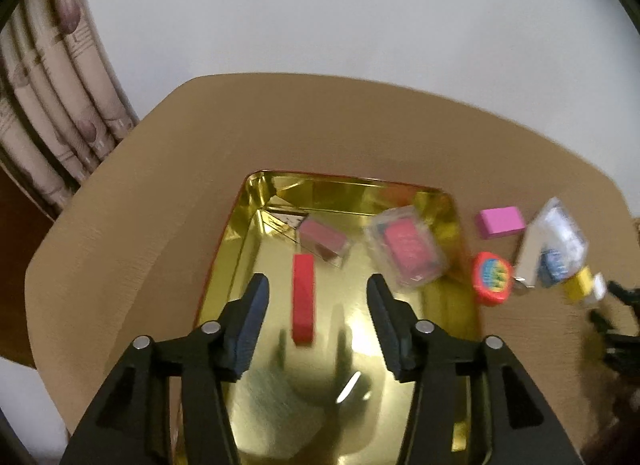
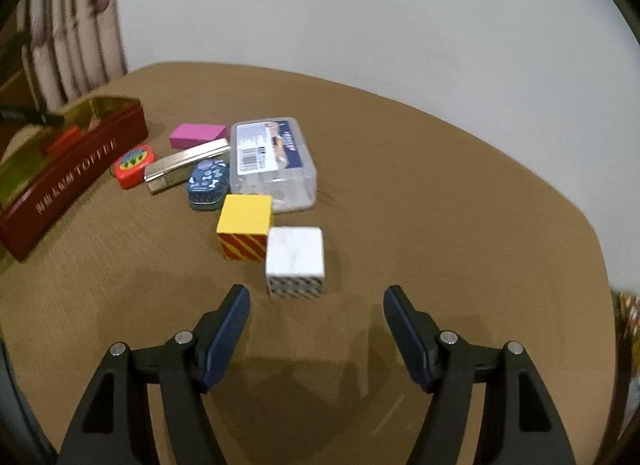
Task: Organize rigid objects
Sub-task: 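Place the red block in the tin and open the left gripper, then grasp the white cube with the right gripper and drop it in the tin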
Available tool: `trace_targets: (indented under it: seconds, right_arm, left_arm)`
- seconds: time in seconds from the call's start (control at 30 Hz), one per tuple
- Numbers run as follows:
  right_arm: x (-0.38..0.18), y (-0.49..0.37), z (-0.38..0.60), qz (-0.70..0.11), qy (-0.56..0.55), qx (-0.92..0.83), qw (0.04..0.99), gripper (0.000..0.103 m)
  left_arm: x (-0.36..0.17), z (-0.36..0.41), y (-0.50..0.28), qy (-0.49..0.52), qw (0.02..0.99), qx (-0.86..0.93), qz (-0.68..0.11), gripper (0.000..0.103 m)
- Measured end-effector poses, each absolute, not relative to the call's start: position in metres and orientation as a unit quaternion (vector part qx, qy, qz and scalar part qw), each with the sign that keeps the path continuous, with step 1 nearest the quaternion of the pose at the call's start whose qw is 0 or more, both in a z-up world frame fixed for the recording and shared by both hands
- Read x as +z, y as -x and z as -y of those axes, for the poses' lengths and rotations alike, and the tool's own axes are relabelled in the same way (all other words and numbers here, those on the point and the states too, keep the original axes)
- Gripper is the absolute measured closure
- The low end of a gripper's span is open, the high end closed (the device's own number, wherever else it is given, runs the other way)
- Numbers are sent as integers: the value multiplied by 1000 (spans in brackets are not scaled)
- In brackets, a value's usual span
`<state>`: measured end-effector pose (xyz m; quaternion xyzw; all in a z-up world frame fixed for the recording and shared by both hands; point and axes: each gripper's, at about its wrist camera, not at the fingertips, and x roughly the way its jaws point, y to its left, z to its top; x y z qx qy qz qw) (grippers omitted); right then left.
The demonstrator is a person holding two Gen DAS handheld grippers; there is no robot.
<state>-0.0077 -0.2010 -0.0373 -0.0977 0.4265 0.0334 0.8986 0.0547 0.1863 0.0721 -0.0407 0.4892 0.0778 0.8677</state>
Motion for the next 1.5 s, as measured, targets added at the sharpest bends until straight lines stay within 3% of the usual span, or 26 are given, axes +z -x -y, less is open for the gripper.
trace_targets:
  seconds: [0.07,0.23,0.4,0.53,0.73,0.93,1.2,1.5]
  right_arm:
    - [-42,-1,199,-431,98,51,896,32]
    - [-47,-13,203,-442,99,53,890,32]
    - [-49,-25,207,-449,104,52,886,33]
    - [-50,-32,208,-458,85,53,883,73]
    - [-46,-25,211,-465,65,45,882,73]
    - [-2,6,194,-430,35,70,899,73]
    - [68,-30,65,-383,36,213,898,73]
    - [26,-97,-67,-435,88,265,856,73]
  left_arm:
    - [82,-176,-40,49,873,67,-481,41]
    - [99,-143,-5,31,888,36,-458,40]
    - [102,-125,20,31,891,11,-453,32]
    - [102,-114,38,28,893,1,-449,32]
    - [101,-119,60,58,893,10,-446,31]
    - [104,-143,90,77,899,59,-427,31]
    - [99,-163,118,76,898,97,-422,30]
    - [91,-189,135,82,896,108,-422,30]
